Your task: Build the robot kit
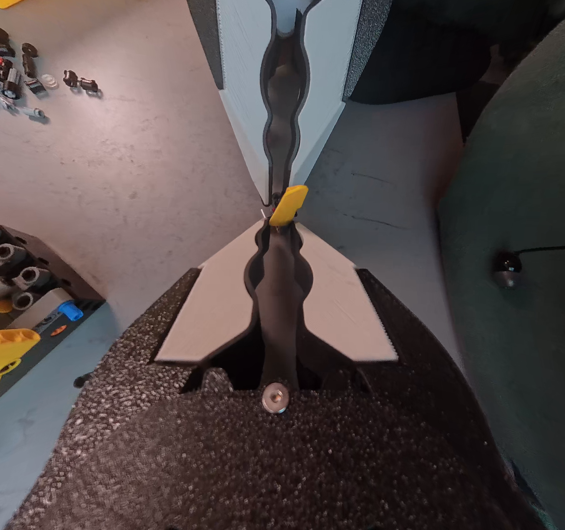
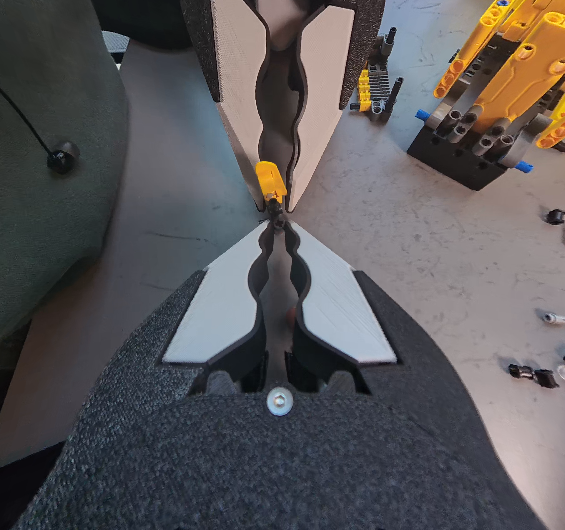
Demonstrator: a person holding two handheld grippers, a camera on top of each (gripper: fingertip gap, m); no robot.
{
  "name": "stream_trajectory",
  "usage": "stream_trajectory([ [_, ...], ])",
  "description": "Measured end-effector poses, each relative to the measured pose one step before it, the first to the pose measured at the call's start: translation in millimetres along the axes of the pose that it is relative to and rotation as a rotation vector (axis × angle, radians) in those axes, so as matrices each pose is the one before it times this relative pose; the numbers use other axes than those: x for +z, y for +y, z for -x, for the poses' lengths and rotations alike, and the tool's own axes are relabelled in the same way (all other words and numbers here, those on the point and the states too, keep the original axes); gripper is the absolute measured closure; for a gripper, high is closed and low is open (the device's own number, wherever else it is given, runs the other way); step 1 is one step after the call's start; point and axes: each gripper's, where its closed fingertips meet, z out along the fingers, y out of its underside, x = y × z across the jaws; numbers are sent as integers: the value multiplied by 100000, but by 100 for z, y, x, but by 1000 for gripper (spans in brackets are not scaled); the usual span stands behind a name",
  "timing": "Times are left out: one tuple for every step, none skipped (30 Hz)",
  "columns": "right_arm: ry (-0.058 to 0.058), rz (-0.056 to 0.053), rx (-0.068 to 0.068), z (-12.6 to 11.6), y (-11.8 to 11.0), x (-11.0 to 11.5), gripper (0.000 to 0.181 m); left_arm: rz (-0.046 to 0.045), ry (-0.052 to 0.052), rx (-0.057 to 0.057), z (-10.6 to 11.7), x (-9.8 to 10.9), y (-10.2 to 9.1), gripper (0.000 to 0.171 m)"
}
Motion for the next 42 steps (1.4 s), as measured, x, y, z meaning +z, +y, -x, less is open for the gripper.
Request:
stream_trajectory([
  [-170,74,142,-3,28,-13,176,15,247,-282,-25,10,-27,160],
  [24,413,-169,5,-6,16,176,424,37,154,8,-10,28,160],
  [135,680,-283,10,-20,29,176,557,133,-146,4,-16,64,160],
  [254,738,-312,10,-32,48,176,599,367,-515,1,-25,90,160],
  [255,524,-162,-4,-35,58,176,409,404,-507,8,-40,71,160],
  [54,413,182,11,-11,48,176,166,410,-295,-25,-31,28,160],
  [-427,1487,9,101,186,115,175,177,697,-141,-115,45,16,161],
  [408,1141,-895,21,84,128,176,1357,-301,319,-7,131,180,160],
  [417,850,-566,12,2,25,176,569,-172,72,12,5,42,160],
  [403,312,-393,-16,-1,27,176,429,15,-62,13,-3,43,160],
  [131,494,119,13,16,7,176,83,264,-374,-16,18,5,160],
  [317,869,-114,-6,29,35,176,415,-2,-154,14,18,63,160],
  [281,1126,171,-11,26,66,176,729,-204,168,23,25,104,160],
  [-79,1115,664,-6,18,38,176,604,-74,-131,9,33,66,160],
  [74,838,-16,-3,-3,28,176,650,62,-282,7,27,82,160],
  [-55,847,279,-1,16,21,176,452,309,-599,-12,19,50,160],
  [-223,697,284,-4,10,29,176,458,261,-369,-4,16,43,160],
  [-344,442,324,-8,5,16,176,480,-27,303,7,30,36,160],
  [-273,314,-9,7,3,27,176,473,18,225,-11,15,38,160],
  [-200,30,-32,-1,-4,3,176,205,95,66,2,10,15,160],
  [-216,-193,301,1,-13,11,176,-31,108,-13,4,-3,10,160],
  [-66,-399,293,2,-31,3,175,-75,69,71,12,-1,21,160],
  [209,-870,36,-3,-41,2,175,-180,69,11,-5,-10,-3,160],
  [122,-1633,-56,2,-17,-14,175,-257,79,113,-21,-17,5,160],
  [-3,-1604,-163,-6,-25,-11,175,-21,-46,249,-20,-8,19,160],
  [263,-1064,-1425,35,-36,-27,175,330,-101,391,-43,7,25,160],
  [332,-1001,-2366,65,-47,-56,175,381,-46,610,-68,-3,31,160],
  [203,-1012,-1070,46,-100,-113,169,12,-188,361,-1,19,-5,160],
  [-43,-157,-72,25,-69,-157,164,-46,175,-54,2,-14,3,160],
  [500,297,-351,-53,2,-139,163,66,260,87,6,-21,31,160],
  [331,352,-947,13,-13,-120,163,52,137,212,0,-11,13,160],
  [284,269,-1399,71,-79,-60,163,67,-28,508,-2,3,-3,160],
  [-7,338,-1560,89,-94,1,163,31,-56,667,-8,9,-6,160],
  [53,1081,-1476,34,6,51,164,60,78,227,12,-9,-3,160],
  [622,1653,-1386,-105,133,87,164,17,201,217,0,-6,4,160],
  [434,1835,-1037,-122,204,99,166,-62,202,350,19,-7,12,160],
  [-709,1136,-720,58,139,101,171,-112,37,278,53,-23,6,160],
  [288,67,-336,-64,0,85,175,132,454,89,-27,-27,29,159],
  [5,93,-175,-38,-18,24,175,62,102,-25,14,-22,19,159],
  [-13,256,268,-23,0,-8,175,-133,-44,-2,27,-10,-4,159],
  [160,282,109,-13,6,-3,175,-172,-85,62,30,-2,1,159],
  [275,238,-103,-21,4,7,175,-207,-171,254,23,-5,-5,159],
])
